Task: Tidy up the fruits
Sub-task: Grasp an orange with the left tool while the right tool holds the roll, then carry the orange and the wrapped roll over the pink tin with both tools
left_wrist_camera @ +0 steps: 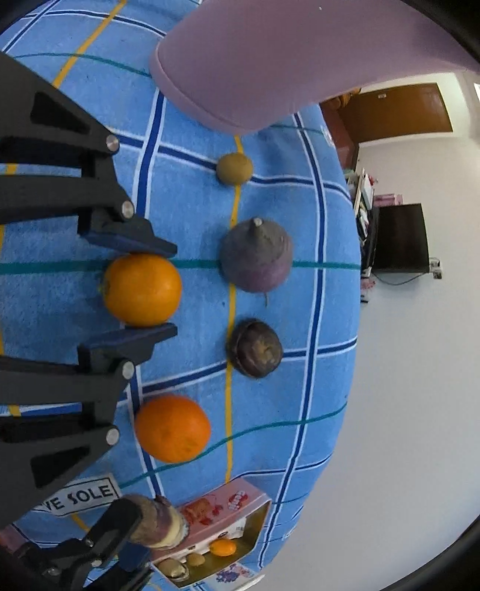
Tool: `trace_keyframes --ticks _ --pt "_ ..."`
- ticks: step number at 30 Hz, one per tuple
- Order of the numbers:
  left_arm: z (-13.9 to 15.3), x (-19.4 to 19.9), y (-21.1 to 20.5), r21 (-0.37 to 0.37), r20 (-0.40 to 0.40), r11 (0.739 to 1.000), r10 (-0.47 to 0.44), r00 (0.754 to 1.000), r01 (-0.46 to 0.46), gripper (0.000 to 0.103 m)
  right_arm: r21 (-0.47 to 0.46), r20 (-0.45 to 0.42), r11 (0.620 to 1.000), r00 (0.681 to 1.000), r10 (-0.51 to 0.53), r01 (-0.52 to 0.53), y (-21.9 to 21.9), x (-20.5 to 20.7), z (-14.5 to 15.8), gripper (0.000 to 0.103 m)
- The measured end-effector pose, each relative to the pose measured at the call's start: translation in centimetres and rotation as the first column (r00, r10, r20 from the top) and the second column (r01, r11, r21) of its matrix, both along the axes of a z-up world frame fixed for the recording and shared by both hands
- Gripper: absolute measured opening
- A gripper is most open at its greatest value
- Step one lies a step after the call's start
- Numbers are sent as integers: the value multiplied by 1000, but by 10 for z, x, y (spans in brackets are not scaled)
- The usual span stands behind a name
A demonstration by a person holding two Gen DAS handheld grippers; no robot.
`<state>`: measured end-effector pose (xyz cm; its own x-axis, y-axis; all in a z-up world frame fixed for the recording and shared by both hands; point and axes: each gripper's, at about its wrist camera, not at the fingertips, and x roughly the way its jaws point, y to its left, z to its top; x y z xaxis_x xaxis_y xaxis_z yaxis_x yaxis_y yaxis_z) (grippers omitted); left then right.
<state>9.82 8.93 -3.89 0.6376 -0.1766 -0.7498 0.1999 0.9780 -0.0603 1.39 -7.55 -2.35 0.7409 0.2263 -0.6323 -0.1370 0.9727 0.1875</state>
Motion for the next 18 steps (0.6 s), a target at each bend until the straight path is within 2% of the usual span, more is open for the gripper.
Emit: trace_keyframes --ticks 4,7,12,18 --pt "9 -8 11 -40 62 998 60 996 -57 38 -24 51 1000 999 -2 3 2 -4 5 40" --pt "22 -16 15 -67 157 992 117 981 -108 38 -58 117 998 993 -21 28 3 -9 12 40" --pt "37 -33 1 24 320 984 157 934 -174 38 -126 223 989 974 -44 74 5 -16 22 40" --pt "41 -41 -9 67 370 980 149 917 -186 38 -160 235 984 971 -38 77 10 -14 19 40"
